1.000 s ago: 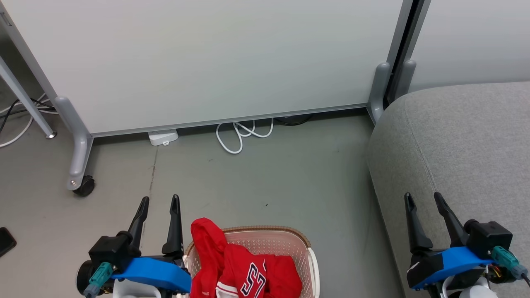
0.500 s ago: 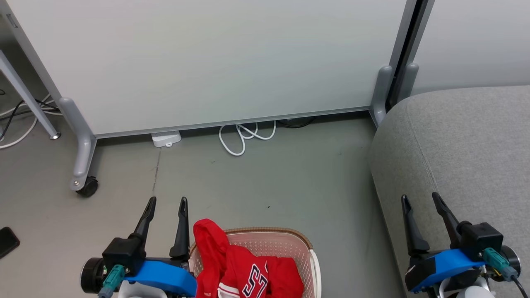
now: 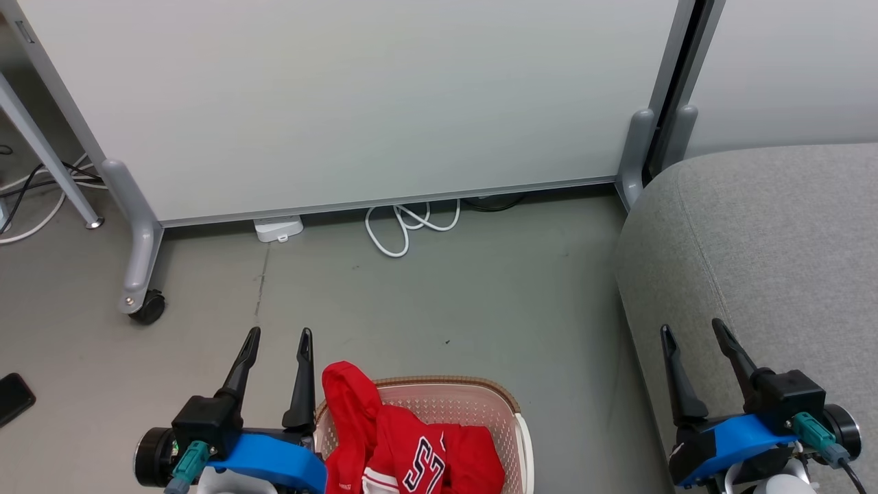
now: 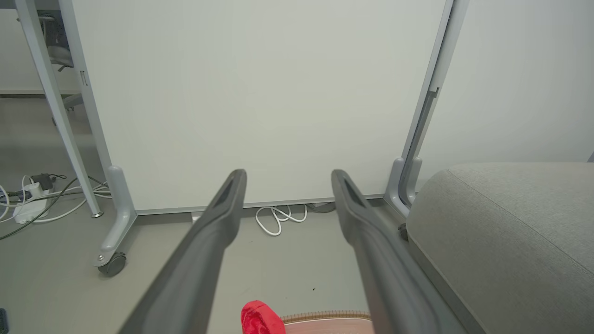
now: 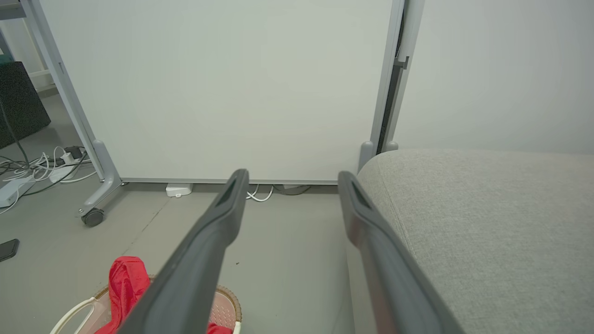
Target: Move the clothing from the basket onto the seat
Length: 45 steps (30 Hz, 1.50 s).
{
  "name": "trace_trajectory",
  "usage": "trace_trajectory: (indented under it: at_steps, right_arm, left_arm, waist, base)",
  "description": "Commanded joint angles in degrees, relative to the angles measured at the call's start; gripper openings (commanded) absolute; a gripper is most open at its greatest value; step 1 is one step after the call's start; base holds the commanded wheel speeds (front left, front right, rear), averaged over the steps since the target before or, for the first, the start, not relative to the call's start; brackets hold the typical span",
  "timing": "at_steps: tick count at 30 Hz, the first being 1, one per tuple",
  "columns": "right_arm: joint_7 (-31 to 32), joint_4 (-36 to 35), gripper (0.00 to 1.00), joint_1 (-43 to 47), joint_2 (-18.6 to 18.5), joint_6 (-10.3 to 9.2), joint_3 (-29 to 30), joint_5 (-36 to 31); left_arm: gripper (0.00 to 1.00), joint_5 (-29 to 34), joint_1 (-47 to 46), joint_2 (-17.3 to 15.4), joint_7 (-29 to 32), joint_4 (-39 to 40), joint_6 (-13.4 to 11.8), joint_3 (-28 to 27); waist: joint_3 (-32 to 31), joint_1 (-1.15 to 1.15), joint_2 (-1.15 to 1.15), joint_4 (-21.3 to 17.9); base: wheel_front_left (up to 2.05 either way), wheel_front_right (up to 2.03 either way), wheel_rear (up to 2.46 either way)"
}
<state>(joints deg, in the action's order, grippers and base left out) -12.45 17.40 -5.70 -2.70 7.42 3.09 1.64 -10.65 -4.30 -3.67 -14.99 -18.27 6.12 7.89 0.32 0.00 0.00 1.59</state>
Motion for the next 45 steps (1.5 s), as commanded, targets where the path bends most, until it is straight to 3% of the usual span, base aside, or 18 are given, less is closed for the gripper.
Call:
trace_trajectory:
  at_steps: [1,15,23,31,45]
  right_arm:
    - [-0.35,0.13,1.00,-0.48,-0.34,0.13,-0.04,0.06]
    - [-0.63,0.08,1.00,-0.77,-0.34,0.13,-0.33,0.43]
    - [-0.49,-0.85,1.00,-2.26,-0.32,0.13,-2.13,0.77]
    - [-0.28,-2.55,1.00,-4.59,-0.29,0.12,-4.70,0.90]
    - [-1.82,-5.70,1.00,-10.42,-0.24,0.12,-10.00,3.53]
  left_arm:
    - [1.00,-0.31,-0.17,-0.01,-0.30,0.01,0.25,-0.27]
    - [1.00,-0.05,-0.18,0.23,-0.30,-0.10,0.31,-0.86]
    - [1.00,-0.53,-0.55,0.35,-0.29,-1.94,0.13,-0.98]
    - [1.00,-1.55,-3.94,0.35,-0.24,-10.81,0.39,-0.49]
    - [1.00,-0.24,-15.85,-3.03,0.89,-29.43,-0.11,0.38]
  waist:
    - [0.05,0.00,0.00,-0.04]
    - [0.59,0.00,0.00,-0.49]
    - [3.00,0.00,0.00,-2.84]
    - [8.70,0.00,0.00,-7.07]
    - [24.44,0.00,0.00,-15.07]
  base:
    - [0.00,0.00,0.00]
    - [0.00,0.00,0.00]
    - [0.00,0.00,0.00]
    - [0.00,0.00,0.00]
    - [0.00,0.00,0.00]
